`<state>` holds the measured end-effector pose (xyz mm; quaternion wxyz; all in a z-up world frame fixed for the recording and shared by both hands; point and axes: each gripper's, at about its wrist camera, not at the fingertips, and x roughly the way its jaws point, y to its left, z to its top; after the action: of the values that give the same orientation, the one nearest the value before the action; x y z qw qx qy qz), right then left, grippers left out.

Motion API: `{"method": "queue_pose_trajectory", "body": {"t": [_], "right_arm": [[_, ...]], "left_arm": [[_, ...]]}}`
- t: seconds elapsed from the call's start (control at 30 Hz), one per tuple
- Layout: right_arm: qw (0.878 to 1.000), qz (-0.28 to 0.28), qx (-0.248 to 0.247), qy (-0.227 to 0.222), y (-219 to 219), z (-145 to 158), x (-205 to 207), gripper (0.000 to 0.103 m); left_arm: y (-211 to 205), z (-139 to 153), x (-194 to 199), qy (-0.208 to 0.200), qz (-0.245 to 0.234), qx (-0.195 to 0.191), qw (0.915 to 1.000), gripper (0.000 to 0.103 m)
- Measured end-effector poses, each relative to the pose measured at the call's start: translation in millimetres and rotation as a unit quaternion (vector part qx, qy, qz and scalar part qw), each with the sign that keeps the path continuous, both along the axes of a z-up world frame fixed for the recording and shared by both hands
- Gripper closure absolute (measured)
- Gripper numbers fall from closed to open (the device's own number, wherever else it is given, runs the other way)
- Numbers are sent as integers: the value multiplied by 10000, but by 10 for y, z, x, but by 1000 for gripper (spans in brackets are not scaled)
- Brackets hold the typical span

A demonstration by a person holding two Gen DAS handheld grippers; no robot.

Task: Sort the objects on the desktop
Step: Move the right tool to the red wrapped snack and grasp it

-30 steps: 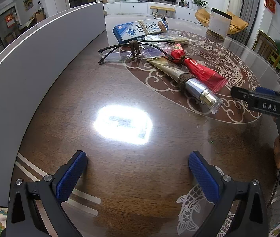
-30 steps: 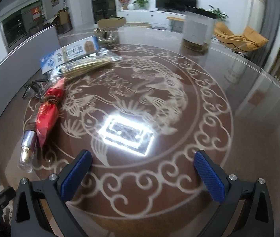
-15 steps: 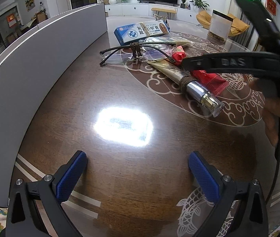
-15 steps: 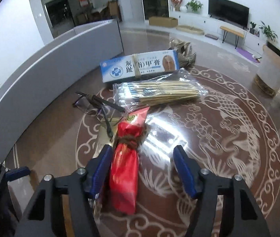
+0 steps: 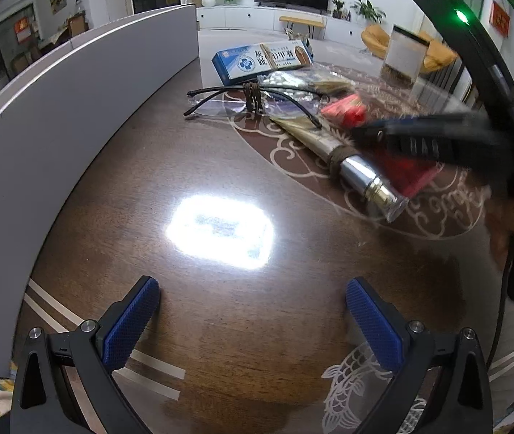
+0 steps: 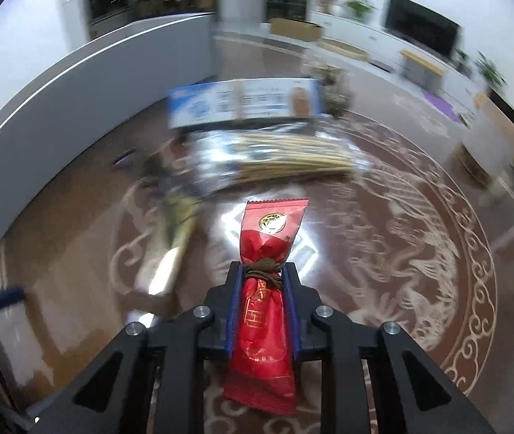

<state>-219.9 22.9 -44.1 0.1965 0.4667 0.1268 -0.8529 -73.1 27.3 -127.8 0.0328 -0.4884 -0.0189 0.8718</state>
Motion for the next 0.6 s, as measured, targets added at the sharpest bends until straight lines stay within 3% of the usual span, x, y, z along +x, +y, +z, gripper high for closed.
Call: {"method": "queue_pose_trajectory", "body": {"t": [0.1,0.2,0.3,0.5,0.6], "right_arm": [[9989,437,-166,-50,-174,-8,130,81],[9945,730,-686,-315,-276,-32,224,81],[9950,772,-608,-187,-329,-49,326,81],[9992,-314,-152,176,160,-51,432,80],[9961,-825,-41,309,576,-26,648,79]], "left_arm": [[-98,27,14,33,91,354,9993,0],[-203,58,44,113,268,603,9978,0],[-257,50,46,127,405,714,9965,0],[-188,32,31,90,291,603,9977,0],[-191,80,61,199,211,781,9965,0]]}}
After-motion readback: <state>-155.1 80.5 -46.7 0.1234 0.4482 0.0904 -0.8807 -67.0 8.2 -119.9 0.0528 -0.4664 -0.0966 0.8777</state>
